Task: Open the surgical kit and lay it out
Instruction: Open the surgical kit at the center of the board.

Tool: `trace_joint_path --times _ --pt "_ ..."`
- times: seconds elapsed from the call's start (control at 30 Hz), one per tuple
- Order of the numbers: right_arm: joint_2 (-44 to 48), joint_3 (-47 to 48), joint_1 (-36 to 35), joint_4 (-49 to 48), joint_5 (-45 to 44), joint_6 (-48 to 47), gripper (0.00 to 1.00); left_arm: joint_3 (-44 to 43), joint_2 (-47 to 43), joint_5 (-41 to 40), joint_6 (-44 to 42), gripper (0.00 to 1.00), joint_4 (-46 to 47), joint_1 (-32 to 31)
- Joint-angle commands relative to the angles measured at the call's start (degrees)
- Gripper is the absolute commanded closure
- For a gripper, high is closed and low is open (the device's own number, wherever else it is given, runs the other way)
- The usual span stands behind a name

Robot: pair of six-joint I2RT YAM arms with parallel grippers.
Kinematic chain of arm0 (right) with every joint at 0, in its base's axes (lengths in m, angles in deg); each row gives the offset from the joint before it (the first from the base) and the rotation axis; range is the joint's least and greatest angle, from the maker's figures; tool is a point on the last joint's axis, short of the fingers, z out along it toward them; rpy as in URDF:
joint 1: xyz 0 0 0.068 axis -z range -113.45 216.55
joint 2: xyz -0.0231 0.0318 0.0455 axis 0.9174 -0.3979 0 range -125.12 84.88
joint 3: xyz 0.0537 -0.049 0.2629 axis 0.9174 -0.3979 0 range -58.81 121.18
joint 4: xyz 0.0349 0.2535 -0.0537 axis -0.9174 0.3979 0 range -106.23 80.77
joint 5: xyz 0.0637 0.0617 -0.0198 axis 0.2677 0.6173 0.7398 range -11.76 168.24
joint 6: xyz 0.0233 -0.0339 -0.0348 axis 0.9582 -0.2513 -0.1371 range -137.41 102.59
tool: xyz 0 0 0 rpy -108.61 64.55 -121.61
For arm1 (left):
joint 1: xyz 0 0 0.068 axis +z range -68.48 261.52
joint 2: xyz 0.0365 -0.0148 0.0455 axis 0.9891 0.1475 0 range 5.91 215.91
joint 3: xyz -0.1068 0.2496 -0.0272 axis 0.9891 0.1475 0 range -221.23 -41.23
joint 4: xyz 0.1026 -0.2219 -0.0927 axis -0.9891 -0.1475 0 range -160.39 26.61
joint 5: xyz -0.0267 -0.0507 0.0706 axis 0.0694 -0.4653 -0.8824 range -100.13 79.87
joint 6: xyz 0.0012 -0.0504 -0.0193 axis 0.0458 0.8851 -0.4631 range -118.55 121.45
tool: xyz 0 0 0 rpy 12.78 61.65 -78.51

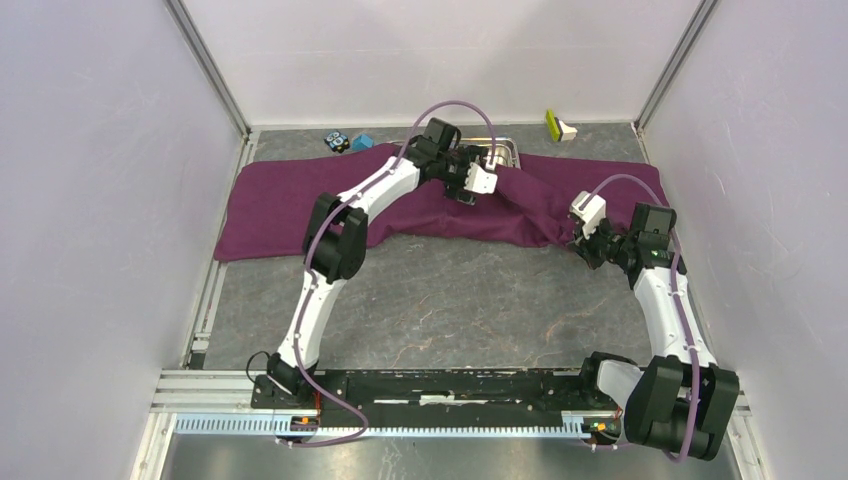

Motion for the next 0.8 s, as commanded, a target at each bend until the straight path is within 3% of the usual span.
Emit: trace_joint_path --times 0.0,0.53,0.77 --pt "-0.3 1.6 0.3 -1.6 0.9 1.5 1.00 -3.5 2.5 -1.5 -6.5 0.11 6.4 -1.2" --pt "-1.3 1.3 0.5 -1.5 0.3 1.1 1.00 -8.1 9.4 -3.4 -6.1 0.17 14.0 -3.4" --pt "-1.3 1.3 0.5 -1.6 -0.3 1.4 1.00 -8.2 10.0 -3.5 -4.1 0.34 16.5 -3.9"
